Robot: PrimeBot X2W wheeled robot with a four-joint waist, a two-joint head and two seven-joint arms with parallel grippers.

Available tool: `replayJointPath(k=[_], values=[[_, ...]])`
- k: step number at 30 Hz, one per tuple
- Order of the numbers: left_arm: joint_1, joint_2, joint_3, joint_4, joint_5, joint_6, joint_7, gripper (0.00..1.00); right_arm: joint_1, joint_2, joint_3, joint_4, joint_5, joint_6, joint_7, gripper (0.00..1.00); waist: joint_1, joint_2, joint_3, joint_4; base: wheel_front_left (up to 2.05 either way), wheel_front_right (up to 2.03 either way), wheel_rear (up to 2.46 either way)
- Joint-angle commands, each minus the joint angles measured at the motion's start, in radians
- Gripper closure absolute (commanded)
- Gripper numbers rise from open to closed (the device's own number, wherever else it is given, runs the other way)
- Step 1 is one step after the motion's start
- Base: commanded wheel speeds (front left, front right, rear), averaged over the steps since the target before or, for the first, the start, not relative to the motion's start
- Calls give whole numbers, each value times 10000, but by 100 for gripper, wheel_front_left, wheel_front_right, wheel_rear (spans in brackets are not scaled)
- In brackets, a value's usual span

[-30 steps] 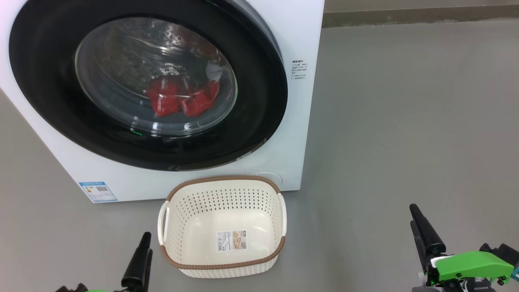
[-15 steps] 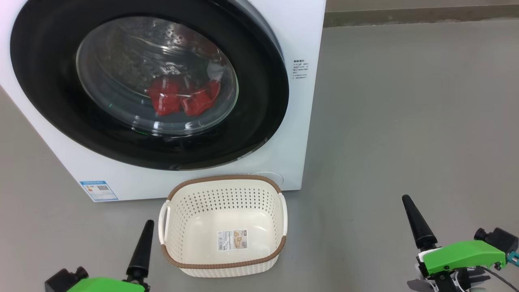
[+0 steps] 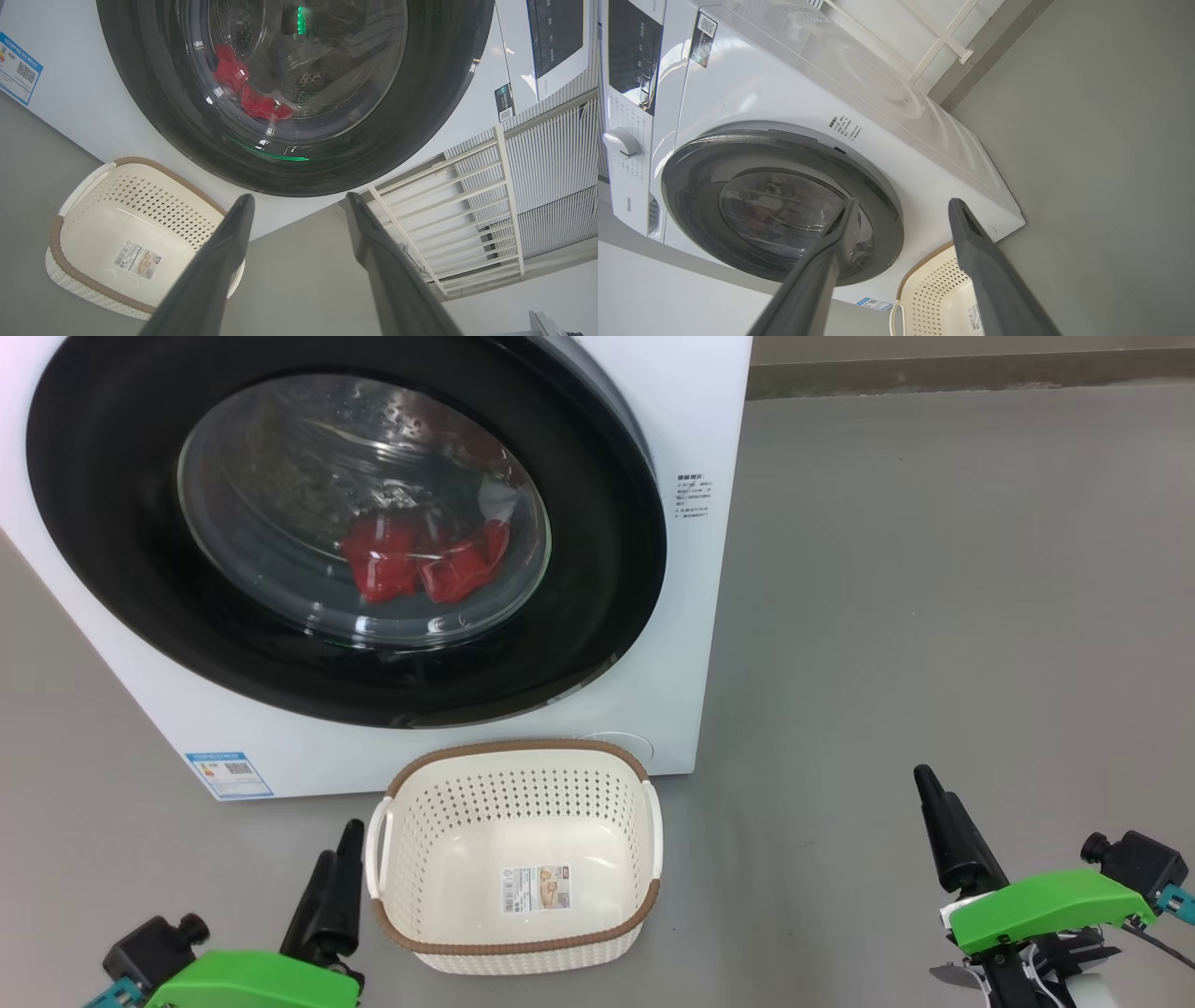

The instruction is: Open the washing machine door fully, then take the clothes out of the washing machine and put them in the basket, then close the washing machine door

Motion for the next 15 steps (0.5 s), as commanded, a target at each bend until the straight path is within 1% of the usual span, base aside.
replayJointPath(k=[1,15], values=[[-512,133,97,-223,345,-16,-108,0,-525,-94,135,-214,-267,-3,-130,0,-1,0,-2,-1,0,0,0],[-839,161,-184,-329,2348,140,-523,0,-814,-117,326,-199,-2103,-4,-542,0,-1,0,-23,0,0,0,0]])
